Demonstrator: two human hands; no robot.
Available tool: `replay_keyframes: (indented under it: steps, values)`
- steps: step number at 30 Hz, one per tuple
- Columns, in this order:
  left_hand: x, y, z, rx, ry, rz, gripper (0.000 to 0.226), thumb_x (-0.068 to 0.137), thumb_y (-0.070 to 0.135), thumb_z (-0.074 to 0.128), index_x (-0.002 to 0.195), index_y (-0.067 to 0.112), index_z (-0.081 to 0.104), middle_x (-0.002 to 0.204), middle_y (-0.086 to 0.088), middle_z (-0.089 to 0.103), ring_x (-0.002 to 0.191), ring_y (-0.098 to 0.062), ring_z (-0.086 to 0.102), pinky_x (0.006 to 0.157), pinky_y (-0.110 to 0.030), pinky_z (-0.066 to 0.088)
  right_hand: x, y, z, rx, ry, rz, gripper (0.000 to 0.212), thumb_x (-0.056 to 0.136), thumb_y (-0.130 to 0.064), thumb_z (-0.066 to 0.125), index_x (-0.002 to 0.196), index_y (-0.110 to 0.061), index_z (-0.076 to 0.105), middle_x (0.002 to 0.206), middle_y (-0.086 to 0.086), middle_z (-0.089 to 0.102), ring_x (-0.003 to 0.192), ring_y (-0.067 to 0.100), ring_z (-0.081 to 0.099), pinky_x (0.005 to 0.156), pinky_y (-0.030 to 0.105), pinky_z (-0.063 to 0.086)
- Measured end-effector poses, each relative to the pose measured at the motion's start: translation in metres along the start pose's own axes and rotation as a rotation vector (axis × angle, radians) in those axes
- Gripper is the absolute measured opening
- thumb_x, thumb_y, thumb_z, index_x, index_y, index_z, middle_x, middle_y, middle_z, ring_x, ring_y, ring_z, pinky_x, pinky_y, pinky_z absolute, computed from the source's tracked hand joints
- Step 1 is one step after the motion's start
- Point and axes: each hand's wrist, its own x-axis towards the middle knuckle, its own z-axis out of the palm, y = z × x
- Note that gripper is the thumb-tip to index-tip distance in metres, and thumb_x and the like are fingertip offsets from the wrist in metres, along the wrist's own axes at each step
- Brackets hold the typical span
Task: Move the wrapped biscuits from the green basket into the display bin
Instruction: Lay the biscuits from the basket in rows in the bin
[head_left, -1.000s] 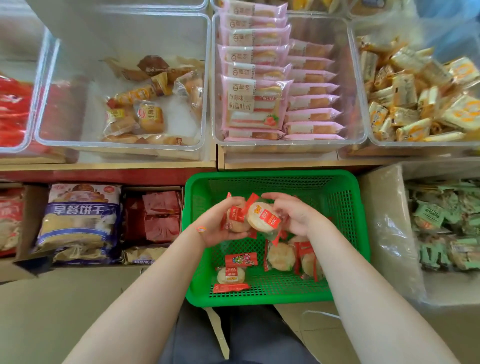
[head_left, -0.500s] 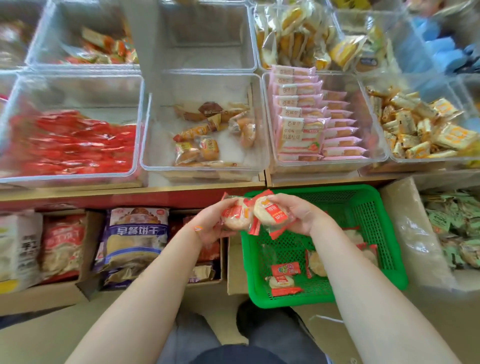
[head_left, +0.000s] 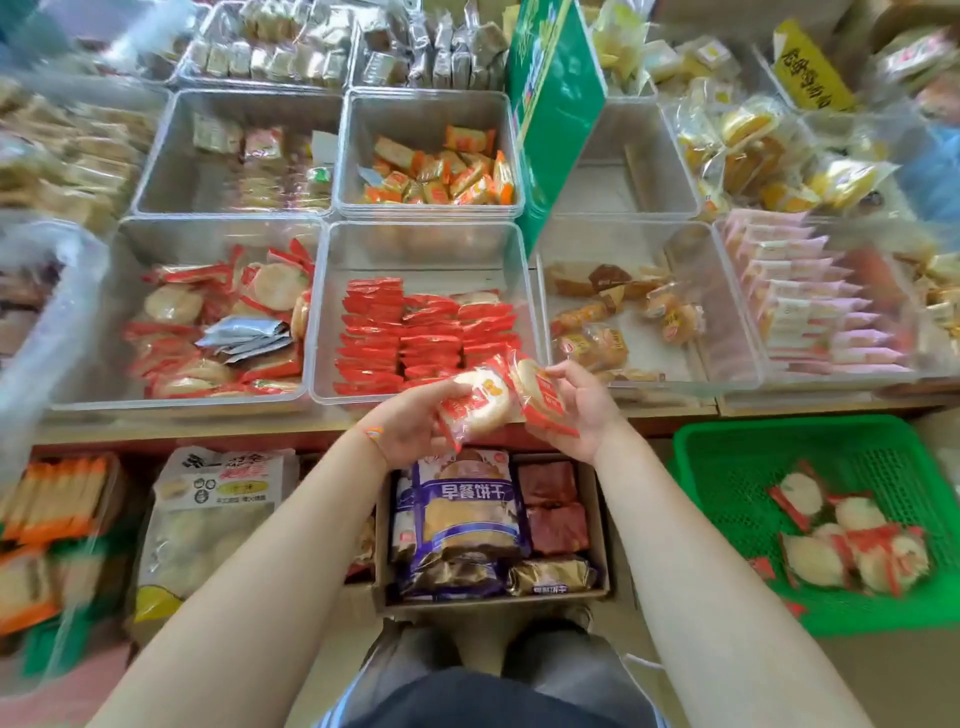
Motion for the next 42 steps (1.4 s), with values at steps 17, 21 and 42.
replay_keyframes:
  steps: [17, 21, 42]
  values:
    - [0.048, 0.123, -0.068, 0.280, 0.498, 0.525, 0.029, 0.074, -0.006, 0.070, 0.096, 0.010, 0.060, 0.083, -0.009, 0.064, 0.069, -0.022, 0.061, 0.056, -0.027, 0.052, 0.117, -0.086, 0.082, -0.270, 0.287, -0.392, 0.025, 0.088, 0.006, 0.062, 0.101, -0.015, 0.061, 0.107, 0.014, 0.069, 0.093, 0.028, 0.069, 0.079, 0.040, 0.059]
    - [0.073, 0.145, -0.074, 0.556, 0.649, 0.666, 0.024, 0.077, 0.012, 0.079, 0.093, 0.013, 0.060, 0.076, 0.004, 0.062, 0.066, -0.007, 0.058, 0.053, -0.009, 0.043, 0.163, -0.096, 0.096, -0.638, 0.383, -0.483, 0.023, 0.080, -0.004, 0.076, 0.087, -0.023, 0.064, 0.093, 0.007, 0.072, 0.087, 0.023, 0.071, 0.075, 0.034, 0.060]
    - [0.175, 0.159, -0.091, 1.306, 0.662, 0.648, 0.028, 0.083, 0.012, 0.058, 0.108, 0.021, 0.065, 0.105, -0.007, 0.069, 0.102, -0.033, 0.060, 0.080, -0.037, 0.046, 0.239, -0.075, 0.097, -1.171, 0.291, -0.628, 0.056, 0.082, -0.018, 0.070, 0.132, -0.027, 0.046, 0.121, -0.001, 0.056, 0.110, 0.013, 0.052, 0.091, 0.027, 0.040]
